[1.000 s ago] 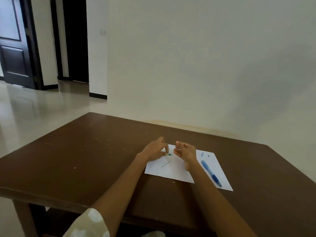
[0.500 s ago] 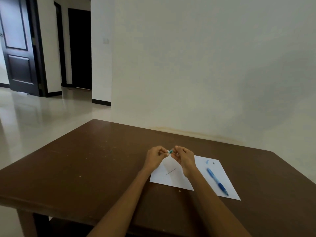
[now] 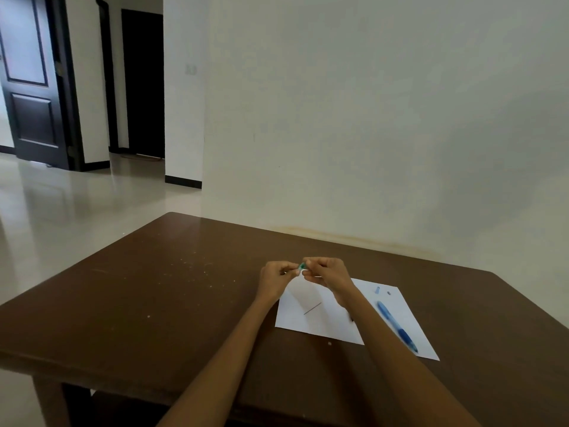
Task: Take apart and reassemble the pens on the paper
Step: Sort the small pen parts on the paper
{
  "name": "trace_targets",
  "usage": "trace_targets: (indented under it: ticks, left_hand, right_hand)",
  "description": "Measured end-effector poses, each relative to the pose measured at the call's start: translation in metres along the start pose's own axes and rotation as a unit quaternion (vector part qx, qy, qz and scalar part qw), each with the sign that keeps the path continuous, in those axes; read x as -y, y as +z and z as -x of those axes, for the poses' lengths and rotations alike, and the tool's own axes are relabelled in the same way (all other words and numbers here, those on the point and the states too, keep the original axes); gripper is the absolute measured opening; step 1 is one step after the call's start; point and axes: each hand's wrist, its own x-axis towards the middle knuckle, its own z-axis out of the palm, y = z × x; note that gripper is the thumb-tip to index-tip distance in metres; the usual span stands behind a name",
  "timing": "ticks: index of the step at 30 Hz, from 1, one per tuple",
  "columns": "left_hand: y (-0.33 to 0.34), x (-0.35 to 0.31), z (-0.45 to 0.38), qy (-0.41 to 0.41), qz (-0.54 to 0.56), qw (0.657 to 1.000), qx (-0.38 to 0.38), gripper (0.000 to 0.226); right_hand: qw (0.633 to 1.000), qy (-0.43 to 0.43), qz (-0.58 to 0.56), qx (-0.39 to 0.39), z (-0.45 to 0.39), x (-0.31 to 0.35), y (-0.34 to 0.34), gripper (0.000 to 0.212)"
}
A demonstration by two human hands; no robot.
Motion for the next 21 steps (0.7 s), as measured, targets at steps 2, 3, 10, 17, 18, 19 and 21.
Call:
trace_targets:
  ticks: [2, 3, 10, 17, 18, 19, 21]
  left_hand:
    - [-0.003, -0.001, -0.002, -0.013, 0.011, 1.0, -0.011, 0.021]
    - [-0.004, -0.001, -0.004, -0.025, 0.024, 0.999, -0.023, 0.02]
    - [-0.008, 0.0, -0.018, -0.088, 0.088, 0.99, -0.062, 0.02]
    - [-0.005, 0.007, -0.024, -0.089, 0.107, 0.989, -0.048, 0.02]
    - [-0.004, 0.007, -0.024, -0.086, 0.104, 0.99, -0.044, 0.02]
    - [-0.004, 0.007, -0.023, -0.083, 0.102, 0.991, -0.04, 0.02]
    - [-0.004, 0.007, -0.022, -0.081, 0.106, 0.991, -0.034, 0.021]
  right_hand:
    - [0.999, 0.005, 0.005, -0.042, -0.006, -0.001, -0.003, 0.023]
    - [0.997, 0.012, 0.022, -0.077, -0.01, -0.003, -0.004, 0.022]
    - [0.918, -0.033, 0.385, -0.093, -0.028, -0.02, 0.005, 0.023]
    - [0.879, -0.011, 0.476, -0.003, -0.047, -0.013, 0.034, 0.027]
    - [0.875, -0.009, 0.484, -0.007, -0.048, -0.013, 0.035, 0.026]
    - [0.874, -0.008, 0.486, -0.013, -0.049, -0.014, 0.036, 0.024]
    - [0.881, -0.004, 0.473, -0.021, -0.052, -0.015, 0.036, 0.021]
